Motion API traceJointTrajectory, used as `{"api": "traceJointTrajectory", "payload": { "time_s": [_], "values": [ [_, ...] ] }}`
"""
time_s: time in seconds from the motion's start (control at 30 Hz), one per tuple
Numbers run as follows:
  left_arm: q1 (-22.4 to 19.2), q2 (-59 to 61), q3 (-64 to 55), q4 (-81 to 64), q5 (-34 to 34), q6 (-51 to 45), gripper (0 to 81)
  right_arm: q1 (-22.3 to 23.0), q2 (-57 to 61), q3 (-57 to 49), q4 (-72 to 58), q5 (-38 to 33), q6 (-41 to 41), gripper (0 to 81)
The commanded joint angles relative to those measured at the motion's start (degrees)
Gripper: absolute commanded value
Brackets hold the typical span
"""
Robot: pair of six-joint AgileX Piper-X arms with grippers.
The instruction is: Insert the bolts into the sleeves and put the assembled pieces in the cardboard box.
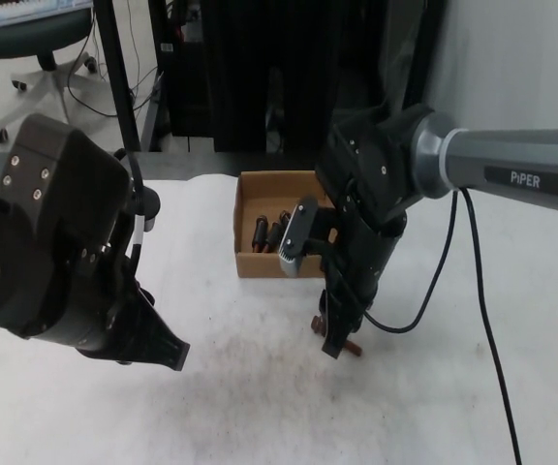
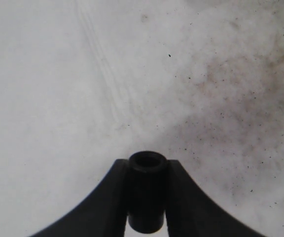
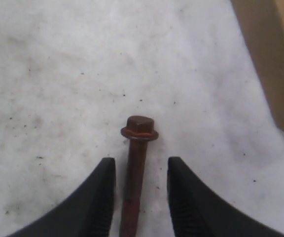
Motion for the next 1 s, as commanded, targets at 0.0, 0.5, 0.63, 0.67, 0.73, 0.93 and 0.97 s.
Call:
{"api": "traceJointTrajectory", "payload": {
  "time_s": [0.0,0.5,0.63,0.67,0.73,0.93,0.97],
  "values": [
    [0.18,-0.71,-0.13,-0.32,0.10,-0.45,0.2,0.05,0.33,0.19,0.40,-0.38,0.21,34.2],
    [0.18,-0.71,-0.13,-0.32,0.10,-0.45,0.2,1.03,2.69,0.67,-4.68,-0.38,-0.01,34.2],
    [0.18,-0.71,-0.13,-0.32,0.10,-0.45,0.2,1.64,2.69,0.67,-6.32,-0.32,-0.01,34.2],
    [0.18,-0.71,-0.13,-0.32,0.10,-0.45,0.2,1.81,2.69,0.67,-6.73,-0.32,-0.01,34.2],
    [0.18,-0.71,-0.13,-0.32,0.10,-0.45,0.2,1.89,2.69,0.67,-7.00,-0.32,-0.25,34.2],
    [0.18,-0.71,-0.13,-0.32,0.10,-0.45,0.2,1.83,2.69,0.67,-7.64,2.33,-0.43,18.6],
    [0.18,-0.71,-0.13,-0.32,0.10,-0.45,0.2,1.83,2.69,0.67,-7.65,3.37,-1.67,9.7]
  ]
}}
